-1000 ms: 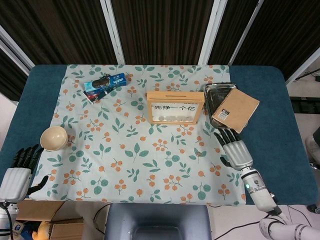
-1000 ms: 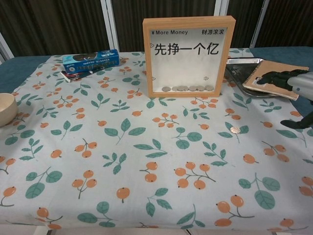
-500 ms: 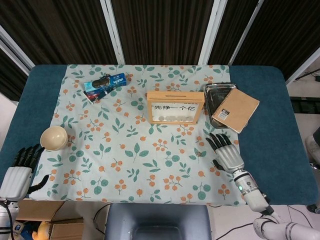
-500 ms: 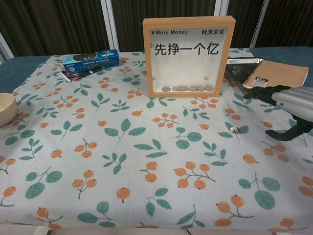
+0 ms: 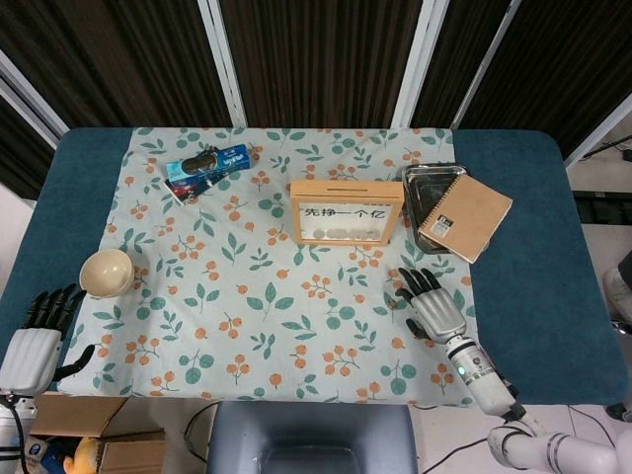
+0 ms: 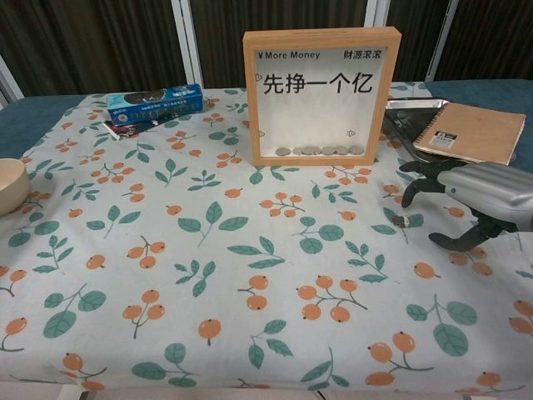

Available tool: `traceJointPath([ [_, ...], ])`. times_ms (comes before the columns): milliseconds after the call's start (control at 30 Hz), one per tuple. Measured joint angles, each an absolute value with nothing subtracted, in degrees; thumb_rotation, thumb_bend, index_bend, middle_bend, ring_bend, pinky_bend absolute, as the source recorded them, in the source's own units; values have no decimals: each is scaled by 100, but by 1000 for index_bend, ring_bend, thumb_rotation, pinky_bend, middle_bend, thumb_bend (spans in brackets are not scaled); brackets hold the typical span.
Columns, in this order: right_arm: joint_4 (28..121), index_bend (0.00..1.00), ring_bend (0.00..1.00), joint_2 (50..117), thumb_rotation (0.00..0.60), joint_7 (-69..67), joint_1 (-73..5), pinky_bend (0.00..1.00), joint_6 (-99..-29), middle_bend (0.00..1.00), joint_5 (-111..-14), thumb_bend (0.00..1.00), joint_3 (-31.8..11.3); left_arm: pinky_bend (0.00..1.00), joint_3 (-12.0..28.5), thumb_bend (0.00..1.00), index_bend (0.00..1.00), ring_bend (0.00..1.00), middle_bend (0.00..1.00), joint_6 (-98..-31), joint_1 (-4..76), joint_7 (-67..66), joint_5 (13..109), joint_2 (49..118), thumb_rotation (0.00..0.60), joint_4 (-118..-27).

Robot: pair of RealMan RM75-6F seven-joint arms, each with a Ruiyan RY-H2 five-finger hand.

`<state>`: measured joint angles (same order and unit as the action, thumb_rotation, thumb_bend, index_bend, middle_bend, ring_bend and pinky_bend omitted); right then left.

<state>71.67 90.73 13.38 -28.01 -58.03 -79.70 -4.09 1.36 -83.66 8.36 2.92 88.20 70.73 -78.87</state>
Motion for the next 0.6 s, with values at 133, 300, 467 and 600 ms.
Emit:
traceJointPath([
  [133, 7071, 436, 0, 9183, 600, 1246, -2818, 0, -5876, 0, -8041, 544, -394, 0, 135, 298, 0, 0, 0, -8362, 832, 305, 8809, 7081, 570, -7865],
  [300, 6972, 450, 0, 9274, 600, 1227, -2843, 0, -5889, 0, -8062, 544, -376, 0, 130, 298, 0, 0, 0, -8347, 831, 325, 8799, 7095, 570, -7837],
  [467, 6899, 447, 0, 9325, 600, 1247, -2881, 0, -5853, 0, -8049, 544, -369, 0, 133, 298, 0, 0, 0, -8341, 831, 341, 8785, 7100, 574, -7812],
  [600, 6890, 451, 0, 9346, 600, 1238, -2893, 0, -5848, 0, -8039, 544, -367, 0, 134, 298, 0, 0, 0, -8339, 827, 350, 8775, 7103, 577, -7796],
])
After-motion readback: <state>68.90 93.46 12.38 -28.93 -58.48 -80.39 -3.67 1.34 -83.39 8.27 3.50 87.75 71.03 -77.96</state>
